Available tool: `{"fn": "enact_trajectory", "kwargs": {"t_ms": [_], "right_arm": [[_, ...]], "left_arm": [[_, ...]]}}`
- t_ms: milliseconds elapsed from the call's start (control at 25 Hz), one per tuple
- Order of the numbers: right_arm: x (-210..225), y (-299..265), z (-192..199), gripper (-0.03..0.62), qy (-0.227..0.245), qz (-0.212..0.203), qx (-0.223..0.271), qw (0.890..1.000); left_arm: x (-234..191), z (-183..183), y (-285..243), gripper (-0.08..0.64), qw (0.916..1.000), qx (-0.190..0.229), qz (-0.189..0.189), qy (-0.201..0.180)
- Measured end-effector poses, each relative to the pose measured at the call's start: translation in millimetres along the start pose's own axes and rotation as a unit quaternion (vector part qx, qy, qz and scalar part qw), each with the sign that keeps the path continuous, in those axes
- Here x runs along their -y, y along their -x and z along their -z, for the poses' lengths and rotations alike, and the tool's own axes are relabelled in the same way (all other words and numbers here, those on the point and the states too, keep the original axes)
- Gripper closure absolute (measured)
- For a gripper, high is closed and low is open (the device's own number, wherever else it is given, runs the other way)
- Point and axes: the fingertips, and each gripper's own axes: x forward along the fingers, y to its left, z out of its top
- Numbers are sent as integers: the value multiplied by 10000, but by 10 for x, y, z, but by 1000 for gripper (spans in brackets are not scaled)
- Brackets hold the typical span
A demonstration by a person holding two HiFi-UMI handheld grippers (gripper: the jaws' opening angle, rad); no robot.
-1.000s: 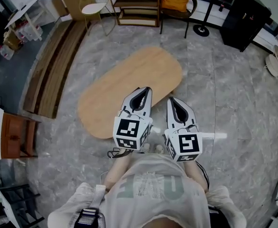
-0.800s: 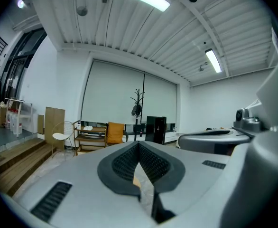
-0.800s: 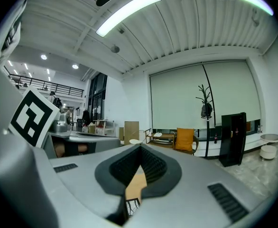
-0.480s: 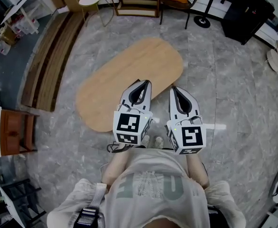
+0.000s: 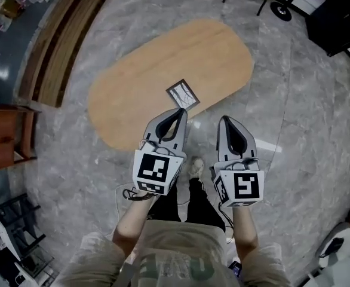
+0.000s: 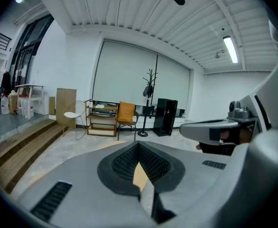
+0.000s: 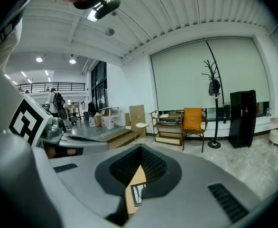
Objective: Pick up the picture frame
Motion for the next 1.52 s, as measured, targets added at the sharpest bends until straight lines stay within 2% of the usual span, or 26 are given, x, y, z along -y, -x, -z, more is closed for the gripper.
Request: {"fn": "enact_trajectory", "kwargs": {"t_ms": [240,400,520,720,880,1240,1400,1520], "right_arm": [[-78,-424,856,588,105,-157,-353,9992],[-59,-508,1517,588,-43,-92,-757,9971],[-153,-586,1971,588,-125,-168,-1037,9944],[-292,-689,2502,588,-305,-264,-1304,9906],[-263,-766,2699,588,-301,-251,-1340,9902],[-283,-755,2939,588,-131,-299,-1524,9878],[-297,-812,2931,588,357,-485,-1624,9849],[-387,-970,2947,588,1183,-848,-1691,9748]], "left_arm": [[-239,747,-236,552,9997,-98,-141,198],[-226,1459,-398,552,9981,-519,-181,271],[-291,1940,-500,552,9958,-721,-258,506],[-286,2417,-540,552,9934,-892,-272,673],[-271,2590,-577,552,9934,-905,-229,668],[-366,2843,-464,552,9906,-1064,-414,750],[-397,2814,-497,552,9908,-997,-445,804],[-497,2762,-527,552,9914,-921,-509,776]]}}
